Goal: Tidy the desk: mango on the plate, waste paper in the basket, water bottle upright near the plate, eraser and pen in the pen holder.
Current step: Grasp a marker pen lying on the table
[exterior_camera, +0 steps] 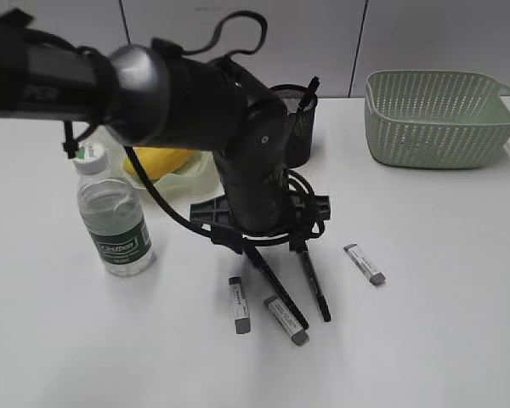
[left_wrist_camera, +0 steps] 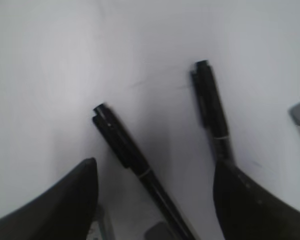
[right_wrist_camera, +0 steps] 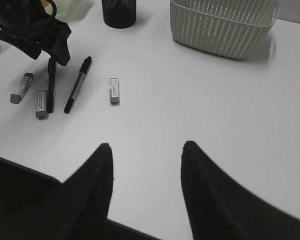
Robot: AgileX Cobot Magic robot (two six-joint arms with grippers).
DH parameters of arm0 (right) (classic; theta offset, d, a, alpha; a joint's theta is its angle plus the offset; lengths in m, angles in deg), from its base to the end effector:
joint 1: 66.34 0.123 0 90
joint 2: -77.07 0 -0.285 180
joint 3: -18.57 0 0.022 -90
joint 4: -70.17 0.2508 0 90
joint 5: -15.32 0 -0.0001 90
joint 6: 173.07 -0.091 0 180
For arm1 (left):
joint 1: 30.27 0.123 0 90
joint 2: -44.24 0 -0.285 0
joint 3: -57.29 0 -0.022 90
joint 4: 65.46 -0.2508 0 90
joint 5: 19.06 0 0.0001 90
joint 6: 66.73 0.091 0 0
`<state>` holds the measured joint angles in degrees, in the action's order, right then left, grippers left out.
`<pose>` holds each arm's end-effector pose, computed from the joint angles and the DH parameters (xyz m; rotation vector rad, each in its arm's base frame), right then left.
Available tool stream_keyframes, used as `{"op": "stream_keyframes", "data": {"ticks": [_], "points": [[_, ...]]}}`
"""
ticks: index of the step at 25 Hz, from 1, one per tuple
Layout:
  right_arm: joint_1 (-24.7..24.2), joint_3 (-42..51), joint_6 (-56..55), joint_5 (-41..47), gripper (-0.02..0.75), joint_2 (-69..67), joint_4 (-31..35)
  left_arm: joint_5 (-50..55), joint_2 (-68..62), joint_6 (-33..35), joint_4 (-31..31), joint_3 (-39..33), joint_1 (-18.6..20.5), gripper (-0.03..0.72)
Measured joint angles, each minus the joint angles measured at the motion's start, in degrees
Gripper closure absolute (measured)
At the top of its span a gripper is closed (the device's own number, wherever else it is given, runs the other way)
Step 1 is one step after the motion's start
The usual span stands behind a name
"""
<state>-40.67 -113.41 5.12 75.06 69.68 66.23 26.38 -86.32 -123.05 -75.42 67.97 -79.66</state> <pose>-0.0035 -0.0077 0.2815 -0.4135 1.9721 0.2243 0.2931 -0.3246 0.1464 -0.0212 2.8716 -0.1733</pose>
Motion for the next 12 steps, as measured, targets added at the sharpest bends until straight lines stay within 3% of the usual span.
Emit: {"op": "stream_keyframes", "data": {"ticks": [5,12], "points": [[0.0,0.0,0.0,0.0,0.375,0.0,0.0,1.1,-2.8,-10.8,-3.9,1.2,0.0,0.260],[0.0,0.0,0.0,0.0,0.376,0.0,0.0,-1.8,-5.0,-12.9,-4.3,1.3,0.1,0.398]]}}
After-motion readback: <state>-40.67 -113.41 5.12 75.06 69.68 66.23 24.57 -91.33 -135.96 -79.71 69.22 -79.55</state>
